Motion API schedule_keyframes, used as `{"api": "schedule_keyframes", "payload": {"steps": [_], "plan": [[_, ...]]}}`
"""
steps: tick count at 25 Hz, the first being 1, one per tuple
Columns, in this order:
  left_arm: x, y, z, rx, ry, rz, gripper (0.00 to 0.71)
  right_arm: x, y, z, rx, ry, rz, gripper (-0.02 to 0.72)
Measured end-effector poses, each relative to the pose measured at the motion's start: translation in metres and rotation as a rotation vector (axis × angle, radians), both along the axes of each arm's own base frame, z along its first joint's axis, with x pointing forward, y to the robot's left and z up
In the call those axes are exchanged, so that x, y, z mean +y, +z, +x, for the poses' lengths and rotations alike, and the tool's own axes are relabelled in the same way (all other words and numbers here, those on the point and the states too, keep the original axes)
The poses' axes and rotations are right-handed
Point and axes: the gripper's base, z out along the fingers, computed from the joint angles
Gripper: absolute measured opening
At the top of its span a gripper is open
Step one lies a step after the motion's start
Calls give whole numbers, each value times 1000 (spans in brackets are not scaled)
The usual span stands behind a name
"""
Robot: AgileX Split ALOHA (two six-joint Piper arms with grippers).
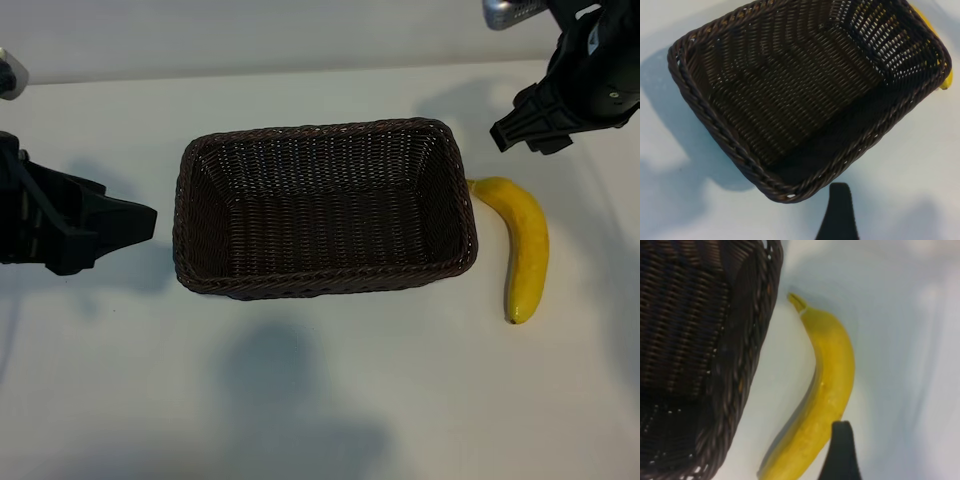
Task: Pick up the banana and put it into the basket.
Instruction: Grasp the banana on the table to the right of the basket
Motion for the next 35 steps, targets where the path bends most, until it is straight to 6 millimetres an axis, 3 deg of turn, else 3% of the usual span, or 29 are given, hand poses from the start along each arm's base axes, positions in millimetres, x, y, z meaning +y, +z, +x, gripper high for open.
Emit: {"api": "schedule_keyframes", "payload": {"steps": [11, 20, 35], "plan": [[0, 0, 0, -2, 6, -1, 610, -33, -58, 36, 139, -183, -19, 590], [0, 0, 1, -4, 7, -1, 610, -24, -81, 41, 215, -201, 67, 590], [0, 0, 1, -4, 7, 0, 610, -19, -124, 47, 342, -158, 37, 590]]}}
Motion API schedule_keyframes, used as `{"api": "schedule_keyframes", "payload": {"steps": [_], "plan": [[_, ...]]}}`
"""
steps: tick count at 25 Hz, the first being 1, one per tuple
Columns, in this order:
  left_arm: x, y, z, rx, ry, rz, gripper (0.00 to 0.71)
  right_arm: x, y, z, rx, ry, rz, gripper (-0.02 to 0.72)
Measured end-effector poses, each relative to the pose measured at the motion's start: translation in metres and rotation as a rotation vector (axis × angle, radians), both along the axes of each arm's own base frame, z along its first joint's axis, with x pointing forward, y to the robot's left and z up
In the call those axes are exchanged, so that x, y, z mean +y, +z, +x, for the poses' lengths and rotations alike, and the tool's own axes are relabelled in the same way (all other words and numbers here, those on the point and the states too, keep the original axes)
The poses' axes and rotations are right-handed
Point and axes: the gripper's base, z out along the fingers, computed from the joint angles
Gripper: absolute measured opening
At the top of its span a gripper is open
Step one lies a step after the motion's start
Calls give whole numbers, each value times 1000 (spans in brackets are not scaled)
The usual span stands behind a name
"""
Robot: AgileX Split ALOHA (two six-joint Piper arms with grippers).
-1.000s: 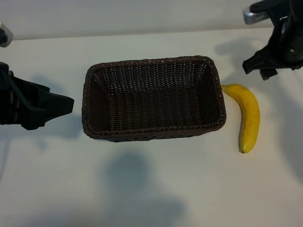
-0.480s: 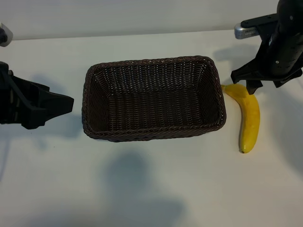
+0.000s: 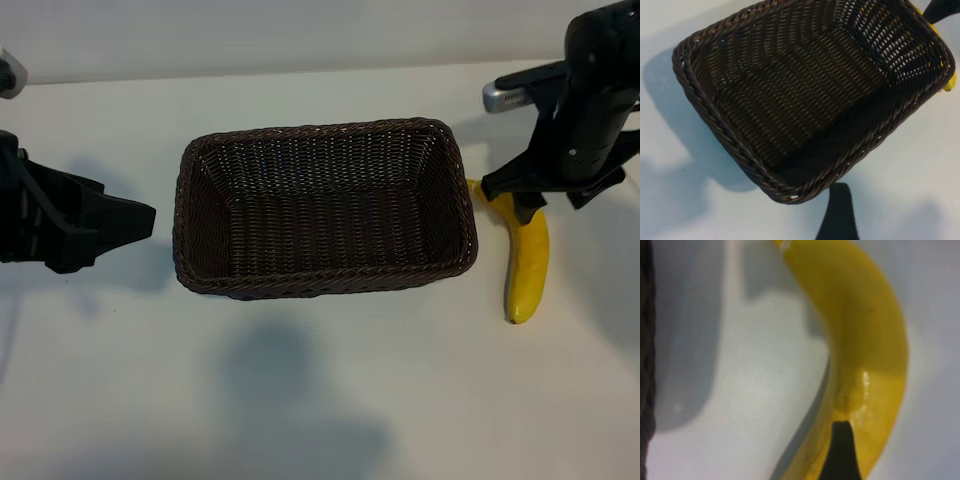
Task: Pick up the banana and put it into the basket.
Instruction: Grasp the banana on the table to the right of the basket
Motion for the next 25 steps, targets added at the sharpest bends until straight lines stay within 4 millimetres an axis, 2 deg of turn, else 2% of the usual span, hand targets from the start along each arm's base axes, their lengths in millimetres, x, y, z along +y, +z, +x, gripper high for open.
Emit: {"api": "schedule_keyframes", "payload": {"steps": [20, 23, 25], "plan": [[0, 0, 0, 0, 0, 1, 574, 1, -33, 4, 77, 4, 10, 588], [0, 0, 0, 0, 0, 1, 574, 2, -33, 4, 76, 5, 10, 565], [0, 0, 0, 0, 0, 1, 574, 2, -33, 4, 76, 4, 10, 520]]}}
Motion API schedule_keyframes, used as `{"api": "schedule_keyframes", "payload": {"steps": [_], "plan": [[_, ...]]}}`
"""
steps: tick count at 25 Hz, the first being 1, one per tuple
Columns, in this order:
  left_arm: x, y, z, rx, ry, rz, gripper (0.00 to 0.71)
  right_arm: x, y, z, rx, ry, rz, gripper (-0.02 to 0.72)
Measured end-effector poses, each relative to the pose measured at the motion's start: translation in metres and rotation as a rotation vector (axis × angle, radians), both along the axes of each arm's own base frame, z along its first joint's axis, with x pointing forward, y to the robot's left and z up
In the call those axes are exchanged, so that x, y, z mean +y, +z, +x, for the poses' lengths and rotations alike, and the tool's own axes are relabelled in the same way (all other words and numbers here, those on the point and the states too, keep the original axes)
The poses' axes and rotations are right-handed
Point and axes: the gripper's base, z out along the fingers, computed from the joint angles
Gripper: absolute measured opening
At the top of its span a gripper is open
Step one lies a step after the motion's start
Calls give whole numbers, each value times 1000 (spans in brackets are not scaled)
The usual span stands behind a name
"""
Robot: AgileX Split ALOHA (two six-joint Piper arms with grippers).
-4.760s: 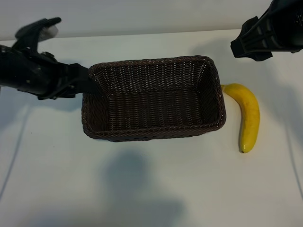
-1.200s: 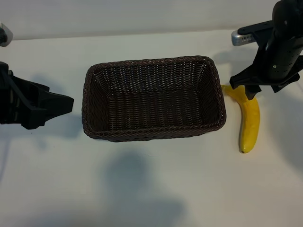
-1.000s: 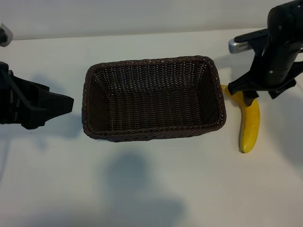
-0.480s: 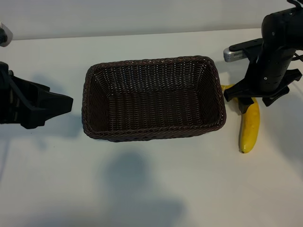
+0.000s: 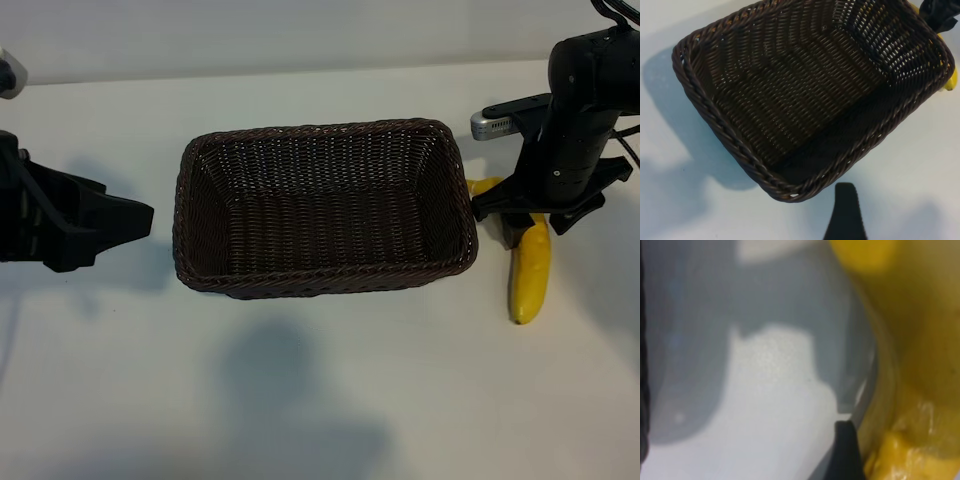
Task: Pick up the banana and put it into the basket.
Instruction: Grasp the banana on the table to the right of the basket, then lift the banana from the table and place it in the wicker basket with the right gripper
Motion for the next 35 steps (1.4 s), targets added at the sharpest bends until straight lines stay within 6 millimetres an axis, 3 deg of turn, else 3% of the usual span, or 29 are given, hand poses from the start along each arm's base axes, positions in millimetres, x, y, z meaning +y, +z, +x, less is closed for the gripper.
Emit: {"api": "schedule_keyframes", "payload": {"steps": [3, 19, 27, 32, 35], "plan": [[0, 0, 0, 0, 0, 0, 574, 0, 0, 0, -2, -6, 0, 420], [0, 0, 0, 1, 1, -1, 574, -9, 7, 5, -20, -53, -9, 421], [0, 0, 0, 1, 1, -1, 574, -33, 78, 12, -194, -127, -40, 421], [0, 0, 0, 1, 1, -1, 574, -39, 123, 2, -283, -149, -12, 421], [0, 0, 0, 1, 1, -1, 574, -37, 163, -9, -380, -146, 68, 421]]}}
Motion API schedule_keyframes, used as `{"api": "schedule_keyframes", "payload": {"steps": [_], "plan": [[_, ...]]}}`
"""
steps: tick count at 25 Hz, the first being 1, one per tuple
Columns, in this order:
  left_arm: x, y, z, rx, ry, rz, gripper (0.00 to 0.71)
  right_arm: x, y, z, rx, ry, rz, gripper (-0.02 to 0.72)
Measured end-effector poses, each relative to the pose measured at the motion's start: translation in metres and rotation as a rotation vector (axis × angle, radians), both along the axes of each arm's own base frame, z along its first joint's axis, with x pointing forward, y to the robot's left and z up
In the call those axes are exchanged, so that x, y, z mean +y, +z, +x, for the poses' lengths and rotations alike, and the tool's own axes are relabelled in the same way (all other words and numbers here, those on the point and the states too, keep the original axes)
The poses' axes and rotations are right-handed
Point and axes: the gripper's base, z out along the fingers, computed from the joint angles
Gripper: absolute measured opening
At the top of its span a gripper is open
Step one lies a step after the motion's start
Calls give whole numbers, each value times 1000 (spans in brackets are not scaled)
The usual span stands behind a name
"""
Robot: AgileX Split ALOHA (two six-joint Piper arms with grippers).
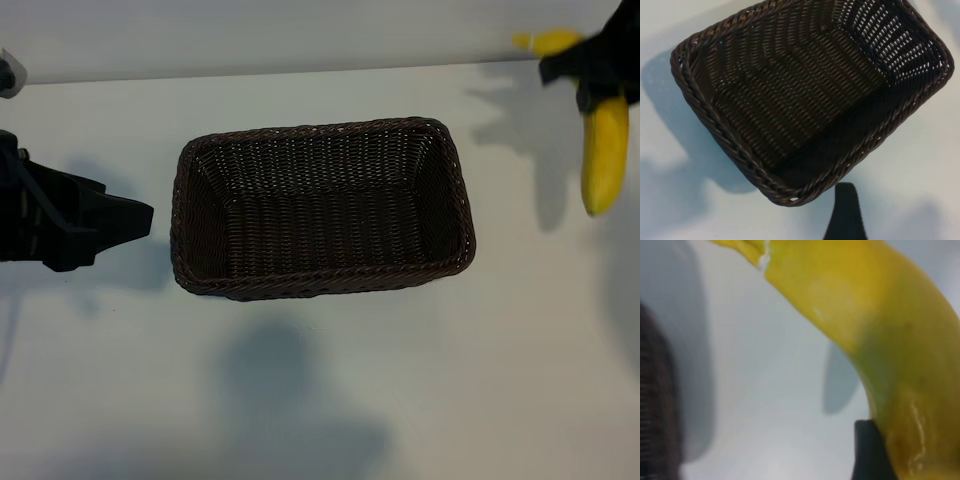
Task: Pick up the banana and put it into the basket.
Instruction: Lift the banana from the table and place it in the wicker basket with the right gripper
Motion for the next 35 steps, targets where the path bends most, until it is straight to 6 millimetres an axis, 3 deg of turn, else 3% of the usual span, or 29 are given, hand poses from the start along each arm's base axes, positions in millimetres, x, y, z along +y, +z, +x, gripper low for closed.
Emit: {"api": "schedule_keyframes", "payload": {"steps": [3, 7, 16, 22, 28, 35], "plan": [[0, 0, 0, 0, 0, 0, 574, 5, 31, -14, -72, 34, 93, 421], [0, 0, 0, -2, 2, 0, 574, 18, 42, -21, -90, 122, 191, 421], [0, 0, 1, -5, 4, 0, 574, 74, 24, -27, -22, 309, 244, 421], [0, 0, 1, -5, 4, 0, 574, 110, 0, -29, 32, 401, 230, 421], [0, 0, 1, -5, 4, 0, 574, 132, -21, -25, 43, 440, 232, 421], [0, 0, 1, -5, 4, 0, 574, 142, -30, -19, 20, 480, 280, 421]]}}
